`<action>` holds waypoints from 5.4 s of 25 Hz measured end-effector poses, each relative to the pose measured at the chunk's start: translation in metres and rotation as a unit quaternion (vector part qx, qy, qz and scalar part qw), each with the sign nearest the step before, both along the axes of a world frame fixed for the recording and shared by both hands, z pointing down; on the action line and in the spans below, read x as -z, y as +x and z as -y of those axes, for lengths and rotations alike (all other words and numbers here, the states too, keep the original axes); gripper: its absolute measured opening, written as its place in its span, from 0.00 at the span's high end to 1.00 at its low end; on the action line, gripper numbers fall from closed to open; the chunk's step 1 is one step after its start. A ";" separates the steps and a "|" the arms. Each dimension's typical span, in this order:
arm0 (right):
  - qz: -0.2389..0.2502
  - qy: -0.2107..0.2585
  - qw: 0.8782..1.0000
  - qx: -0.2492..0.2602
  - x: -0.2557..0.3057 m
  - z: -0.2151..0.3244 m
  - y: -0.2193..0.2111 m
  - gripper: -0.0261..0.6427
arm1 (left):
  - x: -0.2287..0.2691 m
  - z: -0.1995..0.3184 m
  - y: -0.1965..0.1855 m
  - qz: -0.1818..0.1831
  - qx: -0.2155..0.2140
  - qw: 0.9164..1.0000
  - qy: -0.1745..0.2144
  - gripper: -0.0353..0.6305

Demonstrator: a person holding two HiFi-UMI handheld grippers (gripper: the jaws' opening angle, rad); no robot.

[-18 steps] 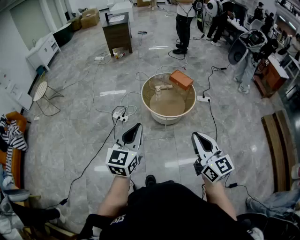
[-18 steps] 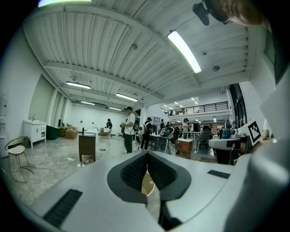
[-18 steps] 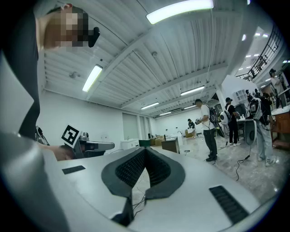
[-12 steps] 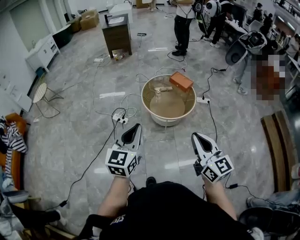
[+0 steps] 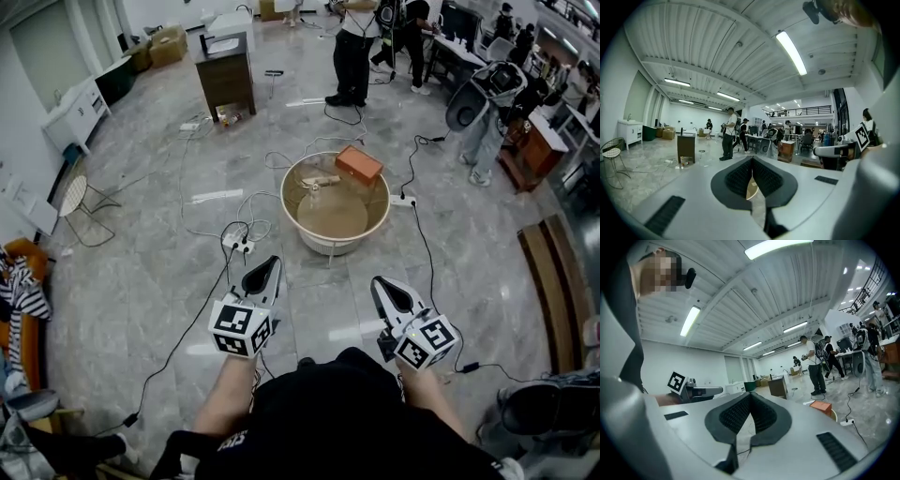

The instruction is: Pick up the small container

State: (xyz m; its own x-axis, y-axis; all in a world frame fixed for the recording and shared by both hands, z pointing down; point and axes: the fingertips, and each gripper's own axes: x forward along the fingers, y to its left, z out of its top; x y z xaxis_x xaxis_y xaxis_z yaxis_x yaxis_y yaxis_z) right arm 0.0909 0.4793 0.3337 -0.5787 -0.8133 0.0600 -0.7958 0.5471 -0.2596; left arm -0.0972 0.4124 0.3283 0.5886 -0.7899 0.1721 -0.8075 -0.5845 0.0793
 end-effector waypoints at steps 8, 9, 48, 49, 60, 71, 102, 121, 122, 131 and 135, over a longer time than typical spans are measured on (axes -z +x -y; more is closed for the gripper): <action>-0.002 -0.034 0.999 -0.010 -0.021 0.017 -0.017 0.94 | -0.016 0.024 -0.017 -0.002 -0.009 1.000 -0.019 0.92; -0.001 -0.034 0.999 -0.006 -0.024 0.021 -0.018 0.94 | -0.019 0.028 -0.016 -0.002 -0.012 1.000 -0.021 0.92; 0.033 -0.104 0.989 0.097 -0.072 0.344 0.078 0.94 | -0.050 0.307 0.101 0.033 0.029 0.995 -0.092 0.92; 0.033 -0.107 0.989 0.094 -0.075 0.347 0.079 0.94 | -0.051 0.310 0.102 0.032 0.029 0.995 -0.092 0.92; 0.016 -0.134 0.988 0.078 -0.094 0.399 0.037 0.94 | -0.072 0.374 0.065 0.009 0.006 0.994 -0.109 0.92; 0.010 -0.147 0.988 0.050 -0.092 0.530 -0.064 0.94 | -0.089 0.501 -0.010 0.062 -0.052 0.993 -0.082 0.92; 0.014 -0.245 0.969 -0.037 -0.247 0.650 -0.050 0.94 | -0.270 0.624 0.053 0.074 -0.188 0.962 -0.184 0.92; 0.006 -0.319 0.948 0.003 -0.423 0.693 -0.004 0.94 | -0.477 0.691 0.147 0.071 -0.231 0.952 -0.188 0.61; 0.005 -0.324 0.946 0.005 -0.434 0.693 -0.001 0.94 | -0.489 0.692 0.151 0.071 -0.233 0.951 -0.190 0.59; 0.023 -0.343 0.939 -0.020 -0.507 0.700 0.024 0.94 | -0.579 0.690 0.167 0.101 -0.259 0.941 -0.193 0.41; 0.032 -0.357 0.933 -0.017 -0.528 0.688 0.029 0.94 | -0.598 0.693 0.178 0.110 -0.261 0.944 -0.168 0.39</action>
